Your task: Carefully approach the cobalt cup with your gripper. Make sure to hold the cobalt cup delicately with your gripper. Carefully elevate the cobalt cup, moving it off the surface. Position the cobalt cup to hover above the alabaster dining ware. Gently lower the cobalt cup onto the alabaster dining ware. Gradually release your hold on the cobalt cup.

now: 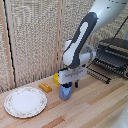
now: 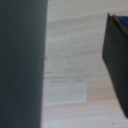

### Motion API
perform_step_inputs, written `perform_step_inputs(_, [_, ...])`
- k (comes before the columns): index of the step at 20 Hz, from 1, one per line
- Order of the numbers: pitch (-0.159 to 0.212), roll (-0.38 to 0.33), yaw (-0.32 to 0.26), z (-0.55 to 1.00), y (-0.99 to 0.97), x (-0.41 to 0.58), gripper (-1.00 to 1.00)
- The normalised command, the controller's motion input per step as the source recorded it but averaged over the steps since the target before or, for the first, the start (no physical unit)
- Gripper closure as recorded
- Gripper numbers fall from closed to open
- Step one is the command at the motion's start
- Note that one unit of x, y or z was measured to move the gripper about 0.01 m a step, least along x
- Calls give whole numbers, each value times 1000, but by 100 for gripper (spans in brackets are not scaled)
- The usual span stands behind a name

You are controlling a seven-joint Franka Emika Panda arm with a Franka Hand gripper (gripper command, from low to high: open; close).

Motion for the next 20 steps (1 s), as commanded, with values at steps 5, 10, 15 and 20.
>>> perform_step_inputs(5, [-82,5,-71,13,107,-34,100])
perform_step_inputs(10, [-74,3,-136,435,351,-6,100])
perform_step_inputs(15, [-1,34,-203,862,224,66,100])
perform_step_inputs(20, [26,32,-206,824,220,231,100])
